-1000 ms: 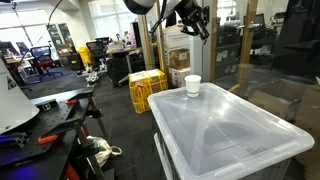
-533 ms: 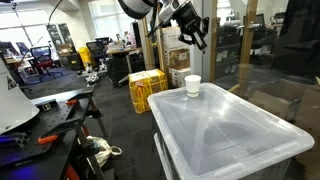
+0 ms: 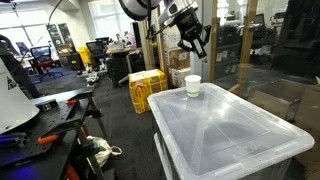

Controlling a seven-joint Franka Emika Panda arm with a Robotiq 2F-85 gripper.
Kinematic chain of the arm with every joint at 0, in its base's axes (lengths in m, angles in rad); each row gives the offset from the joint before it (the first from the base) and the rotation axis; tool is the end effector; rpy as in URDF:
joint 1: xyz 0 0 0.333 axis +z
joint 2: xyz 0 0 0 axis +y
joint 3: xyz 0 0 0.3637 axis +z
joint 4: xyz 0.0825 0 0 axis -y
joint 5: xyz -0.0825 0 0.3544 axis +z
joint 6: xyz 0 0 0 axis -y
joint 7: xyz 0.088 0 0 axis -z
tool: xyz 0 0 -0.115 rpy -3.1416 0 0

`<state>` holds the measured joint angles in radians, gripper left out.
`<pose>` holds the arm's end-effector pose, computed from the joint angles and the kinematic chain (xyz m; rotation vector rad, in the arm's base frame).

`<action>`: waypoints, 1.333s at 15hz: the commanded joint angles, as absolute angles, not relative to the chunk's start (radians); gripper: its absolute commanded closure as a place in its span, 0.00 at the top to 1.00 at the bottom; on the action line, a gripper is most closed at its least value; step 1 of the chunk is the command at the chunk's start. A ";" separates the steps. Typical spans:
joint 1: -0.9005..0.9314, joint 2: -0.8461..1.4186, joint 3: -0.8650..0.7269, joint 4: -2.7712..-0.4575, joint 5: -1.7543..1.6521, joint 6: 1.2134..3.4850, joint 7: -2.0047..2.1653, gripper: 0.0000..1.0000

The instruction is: Pick up the pen out of the white cup and place it on top of the colourless box.

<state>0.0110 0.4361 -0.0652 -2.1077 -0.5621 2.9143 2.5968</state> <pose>0.6129 0.0015 0.3004 -1.3955 2.4717 -0.4929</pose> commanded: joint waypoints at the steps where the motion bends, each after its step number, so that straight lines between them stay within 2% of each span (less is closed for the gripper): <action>1: 0.076 0.455 -0.135 -2.110 -0.553 2.965 2.603 0.05; 2: 0.027 0.447 -0.079 -2.111 -0.556 2.924 2.597 0.19; 6: 0.059 0.457 -0.115 -2.110 -0.556 2.940 2.597 0.19; 7: 0.060 0.457 -0.116 -2.110 -0.556 2.940 2.597 0.05; 17: 0.146 0.542 -0.213 -2.069 -0.226 2.870 2.558 0.05; 20: 0.121 0.590 -0.185 -2.049 -0.133 2.868 2.516 0.05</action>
<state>0.1216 0.5467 -0.1897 -2.0912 -0.2189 2.8996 2.5687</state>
